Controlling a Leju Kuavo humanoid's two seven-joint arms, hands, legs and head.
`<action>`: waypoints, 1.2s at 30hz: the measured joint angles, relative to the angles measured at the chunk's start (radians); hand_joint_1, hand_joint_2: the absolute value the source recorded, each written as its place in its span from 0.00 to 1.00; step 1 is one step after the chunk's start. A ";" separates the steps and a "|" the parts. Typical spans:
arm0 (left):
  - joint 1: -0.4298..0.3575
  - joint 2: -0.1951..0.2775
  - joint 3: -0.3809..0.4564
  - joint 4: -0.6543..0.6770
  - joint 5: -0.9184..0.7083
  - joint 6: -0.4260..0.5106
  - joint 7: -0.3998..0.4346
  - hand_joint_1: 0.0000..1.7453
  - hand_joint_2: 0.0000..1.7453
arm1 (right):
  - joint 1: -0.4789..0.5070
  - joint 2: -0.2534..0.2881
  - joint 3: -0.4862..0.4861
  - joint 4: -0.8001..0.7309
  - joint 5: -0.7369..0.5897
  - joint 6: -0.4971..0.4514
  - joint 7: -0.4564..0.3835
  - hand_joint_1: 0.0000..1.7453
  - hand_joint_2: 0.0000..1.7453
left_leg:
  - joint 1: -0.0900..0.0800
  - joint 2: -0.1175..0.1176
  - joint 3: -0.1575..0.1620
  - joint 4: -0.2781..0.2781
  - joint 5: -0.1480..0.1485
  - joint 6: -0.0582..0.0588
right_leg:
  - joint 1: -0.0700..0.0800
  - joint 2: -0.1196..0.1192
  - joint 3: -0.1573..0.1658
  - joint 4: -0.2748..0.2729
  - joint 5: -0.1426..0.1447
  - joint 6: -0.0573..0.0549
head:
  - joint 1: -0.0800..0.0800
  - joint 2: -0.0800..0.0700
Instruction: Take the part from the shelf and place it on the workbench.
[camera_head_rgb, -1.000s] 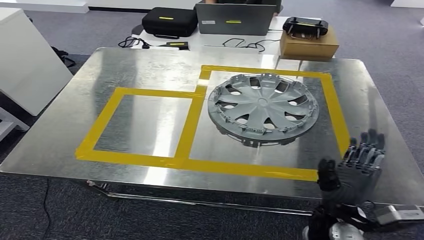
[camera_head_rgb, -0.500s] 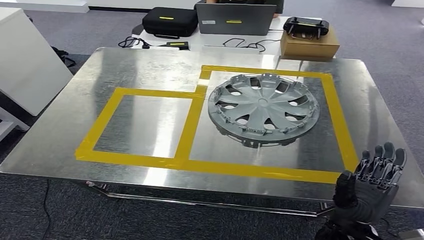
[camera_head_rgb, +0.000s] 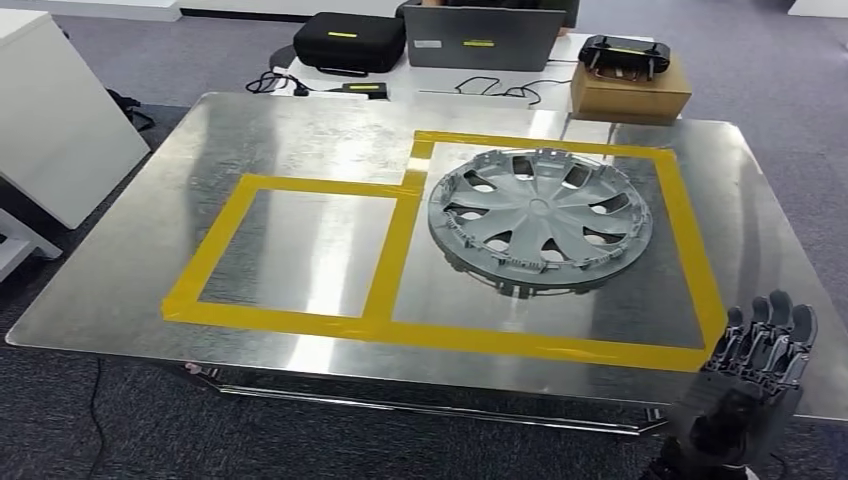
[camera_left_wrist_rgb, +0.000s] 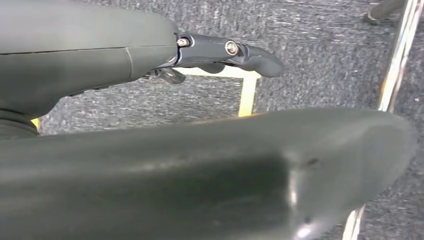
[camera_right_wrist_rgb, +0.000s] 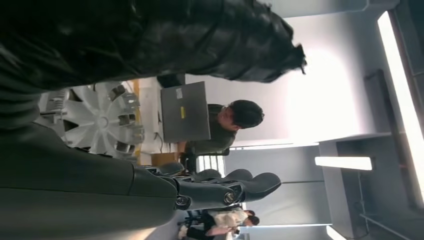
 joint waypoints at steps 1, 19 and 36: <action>-0.001 -0.004 0.001 0.000 0.000 0.002 0.000 0.00 0.00 | 0.001 0.000 0.000 -0.003 0.001 0.002 0.000 0.00 0.00 | 0.002 -0.002 0.005 -0.006 0.004 0.004 | 0.000 0.014 -0.023 0.049 -0.029 0.000 | 0.004 0.000; -0.003 -0.005 0.006 0.000 -0.025 -0.011 0.013 0.00 0.00 | 0.019 0.000 0.001 -0.013 0.017 -0.021 0.000 0.00 0.00 | 0.005 -0.021 -0.085 0.260 -0.167 -0.056 | 0.009 0.030 -0.051 -0.015 0.083 -0.063 | -0.005 0.000; -0.002 0.001 0.010 -0.001 -0.029 -0.021 0.013 0.00 0.00 | 0.026 0.003 -0.001 -0.015 0.020 -0.025 0.000 0.00 0.00 | -0.004 -0.010 0.007 -0.023 0.010 0.002 | 0.012 0.039 -0.154 0.269 -0.061 -0.014 | 0.009 0.000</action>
